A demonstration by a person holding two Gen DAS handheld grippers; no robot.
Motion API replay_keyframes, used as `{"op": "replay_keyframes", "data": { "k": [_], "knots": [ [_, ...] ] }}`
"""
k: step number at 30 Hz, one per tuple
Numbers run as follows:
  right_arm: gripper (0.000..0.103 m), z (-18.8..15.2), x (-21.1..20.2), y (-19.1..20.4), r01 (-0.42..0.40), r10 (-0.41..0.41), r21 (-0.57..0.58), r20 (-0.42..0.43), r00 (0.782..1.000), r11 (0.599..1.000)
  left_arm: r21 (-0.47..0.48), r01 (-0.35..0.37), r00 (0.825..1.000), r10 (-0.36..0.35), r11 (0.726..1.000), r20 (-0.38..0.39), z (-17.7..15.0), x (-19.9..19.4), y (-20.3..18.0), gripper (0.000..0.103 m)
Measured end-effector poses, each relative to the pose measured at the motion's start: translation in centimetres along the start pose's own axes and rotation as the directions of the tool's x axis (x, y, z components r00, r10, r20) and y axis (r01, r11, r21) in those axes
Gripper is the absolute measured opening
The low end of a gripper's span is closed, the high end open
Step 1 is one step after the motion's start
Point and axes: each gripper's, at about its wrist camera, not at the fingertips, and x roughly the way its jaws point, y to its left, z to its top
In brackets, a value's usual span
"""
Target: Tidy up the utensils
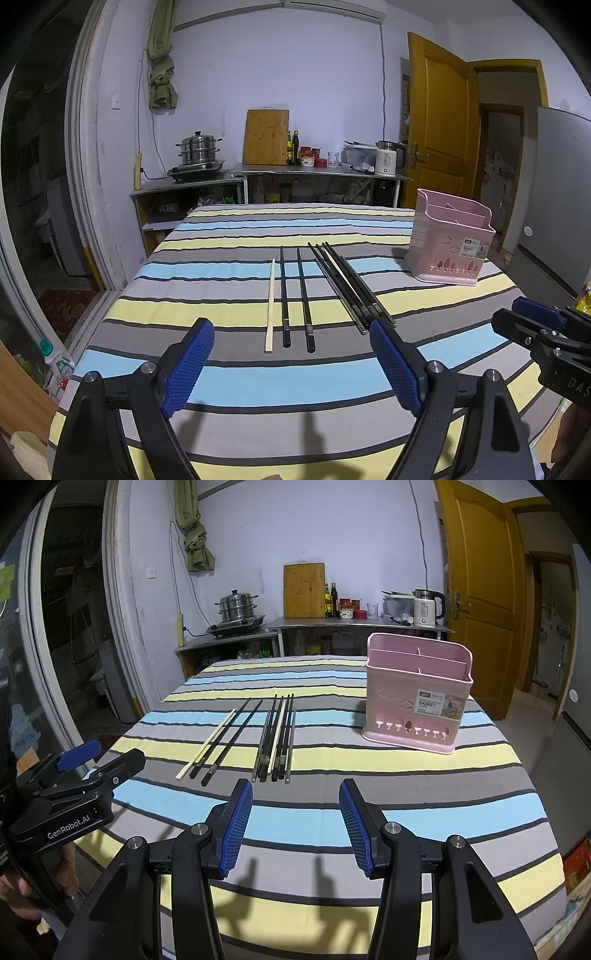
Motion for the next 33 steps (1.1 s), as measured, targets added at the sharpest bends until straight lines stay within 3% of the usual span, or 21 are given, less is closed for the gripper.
{"op": "replay_keyframes", "data": {
  "k": [33],
  "knots": [
    [0.050,-0.51,0.14,-0.22,-0.003,0.003,0.004,-0.003,1.000,1.000,0.012,0.011,1.000,-0.011,1.000,0.001,-0.24,-0.05,-0.40,0.086]
  ]
}}
